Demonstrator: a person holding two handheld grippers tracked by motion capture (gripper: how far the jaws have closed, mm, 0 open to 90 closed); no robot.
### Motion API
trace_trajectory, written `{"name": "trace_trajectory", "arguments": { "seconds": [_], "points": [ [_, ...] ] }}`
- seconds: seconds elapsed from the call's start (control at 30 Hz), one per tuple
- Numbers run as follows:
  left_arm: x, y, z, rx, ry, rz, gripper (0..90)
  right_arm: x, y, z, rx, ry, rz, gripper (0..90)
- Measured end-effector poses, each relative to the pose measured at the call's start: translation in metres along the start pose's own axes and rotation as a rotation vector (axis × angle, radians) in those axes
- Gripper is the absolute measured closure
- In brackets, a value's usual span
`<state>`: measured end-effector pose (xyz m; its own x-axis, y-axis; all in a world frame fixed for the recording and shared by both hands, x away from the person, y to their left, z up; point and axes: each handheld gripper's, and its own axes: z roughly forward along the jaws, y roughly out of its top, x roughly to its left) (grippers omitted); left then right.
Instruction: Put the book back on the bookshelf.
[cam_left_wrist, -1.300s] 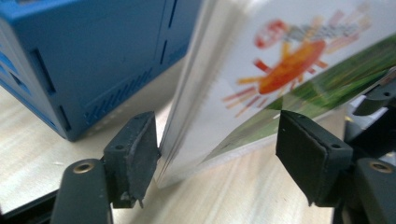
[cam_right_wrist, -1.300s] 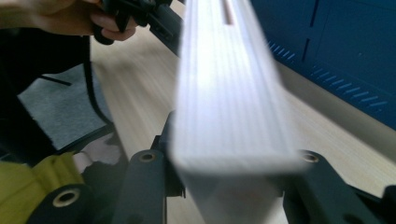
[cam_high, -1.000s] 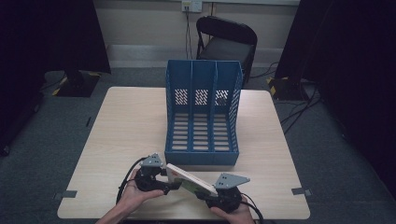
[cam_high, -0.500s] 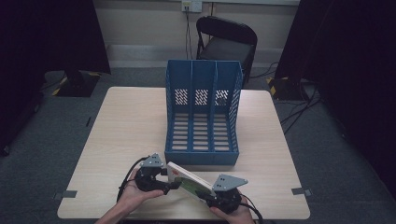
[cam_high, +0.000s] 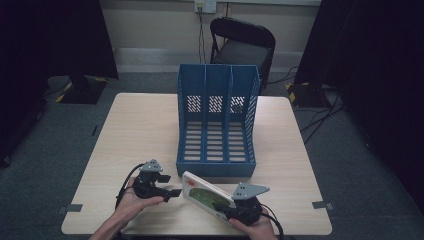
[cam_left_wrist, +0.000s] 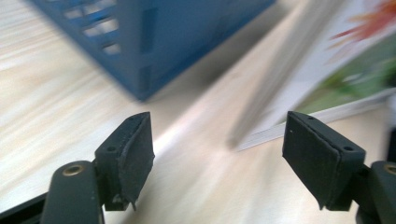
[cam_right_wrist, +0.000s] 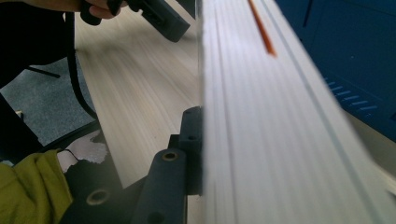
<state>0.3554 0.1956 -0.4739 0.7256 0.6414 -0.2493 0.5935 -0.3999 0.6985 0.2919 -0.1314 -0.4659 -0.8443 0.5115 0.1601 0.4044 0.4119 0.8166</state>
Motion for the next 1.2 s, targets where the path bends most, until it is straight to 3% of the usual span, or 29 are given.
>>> {"name": "trace_trajectory", "arguments": {
  "seconds": [0.03,0.07,0.23,0.27,0.3,0.37,0.53,0.57,0.73,0.77,0.93,1.03,1.2],
  "points": [
    [0.003,-0.001,0.0,0.011,0.01,-0.006,25.4,-0.001,0.0,-0.001,0.001,0.0,0.003,76.4],
    [0.01,-0.003,0.0,0.048,0.045,-0.042,25.4,-0.001,0.0,-0.001,0.002,0.001,0.009,76.4],
    [0.019,-0.006,0.001,0.07,0.099,-0.079,25.5,-0.003,0.001,-0.001,-0.002,0.007,0.02,76.4],
    [0.019,-0.007,0.002,0.084,0.157,-0.061,25.5,-0.002,0.002,-0.001,-0.003,0.007,0.018,76.5],
    [0.019,-0.007,0.002,0.084,0.157,-0.061,25.5,-0.002,0.002,-0.001,-0.003,0.007,0.018,76.5],
    [0.018,-0.008,0.005,0.105,0.187,-0.023,23.0,-0.002,0.003,-0.002,-0.002,0.011,0.018,76.5],
    [0.018,-0.009,0.007,0.095,0.235,-0.007,19.5,-0.003,0.006,-0.006,-0.011,0.017,0.022,76.5],
    [0.019,-0.011,0.009,0.076,0.277,0.002,19.4,-0.003,0.007,-0.007,-0.015,0.016,0.023,76.5],
    [0.02,-0.014,0.011,0.065,0.302,0.044,16.2,-0.003,0.008,-0.011,-0.037,-0.003,0.027,76.5],
    [0.02,-0.014,0.011,0.06,0.3,0.042,14.9,-0.004,0.008,-0.012,-0.047,0.001,0.043,76.5],
    [0.022,-0.018,0.012,0.023,0.295,0.055,12.7,-0.002,0.009,-0.013,-0.048,0.003,0.032,76.5],
    [0.026,-0.023,0.014,-0.016,0.297,0.064,6.0,0.0,0.011,-0.015,-0.054,0.007,0.026,76.5],
    [0.026,-0.024,0.014,-0.021,0.296,0.06,4.1,0.0,0.014,-0.018,-0.069,0.012,0.025,76.5]
  ]
}}
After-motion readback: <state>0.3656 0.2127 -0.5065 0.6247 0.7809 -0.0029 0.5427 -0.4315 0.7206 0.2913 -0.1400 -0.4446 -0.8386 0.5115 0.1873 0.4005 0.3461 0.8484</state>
